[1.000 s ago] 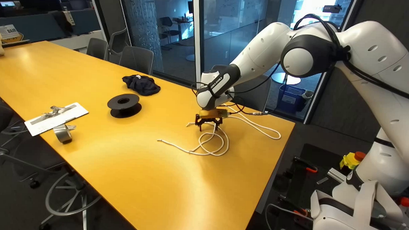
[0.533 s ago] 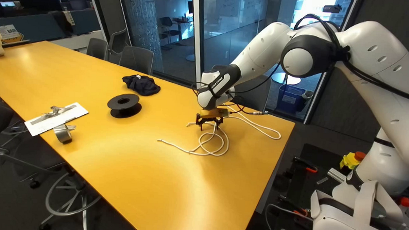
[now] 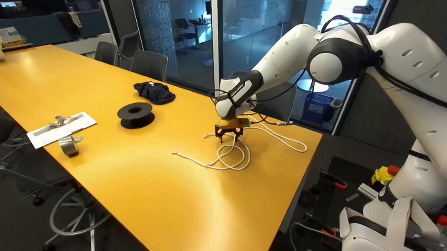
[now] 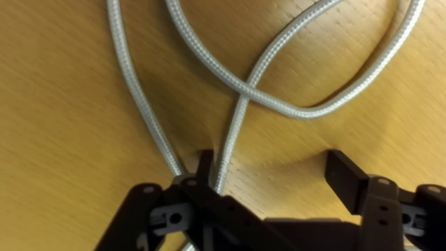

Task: Separate the two white ropes

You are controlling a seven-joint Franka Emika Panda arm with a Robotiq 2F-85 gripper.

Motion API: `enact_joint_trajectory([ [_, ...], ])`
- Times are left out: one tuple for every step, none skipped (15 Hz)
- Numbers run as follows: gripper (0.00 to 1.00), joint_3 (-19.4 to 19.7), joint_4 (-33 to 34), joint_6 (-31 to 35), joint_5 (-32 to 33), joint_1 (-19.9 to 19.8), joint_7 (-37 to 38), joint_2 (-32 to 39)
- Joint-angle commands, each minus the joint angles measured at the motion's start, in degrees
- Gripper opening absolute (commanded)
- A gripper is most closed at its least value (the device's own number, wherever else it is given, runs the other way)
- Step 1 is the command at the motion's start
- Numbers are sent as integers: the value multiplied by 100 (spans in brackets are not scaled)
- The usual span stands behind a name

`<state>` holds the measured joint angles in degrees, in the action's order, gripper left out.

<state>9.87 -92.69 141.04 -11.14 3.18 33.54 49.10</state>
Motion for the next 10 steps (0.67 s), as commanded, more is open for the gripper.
enact_joint_trajectory([
  [49,78,-112,-20,192,84,96,-155],
  [42,81,-110,-22,217,79,93,-164],
  [34,85,-109,-28,244,75,86,-172],
  [27,95,-98,-48,273,70,77,-176],
  [20,99,-84,-69,292,61,66,-178],
  [11,97,-65,-89,306,42,40,-178],
  [4,95,-46,-112,312,29,26,-172],
  [0,61,3,-183,298,-20,-38,-154],
  [0,-4,36,-238,252,-89,-134,-148],
  [0,-11,51,-265,243,-105,-157,-144],
])
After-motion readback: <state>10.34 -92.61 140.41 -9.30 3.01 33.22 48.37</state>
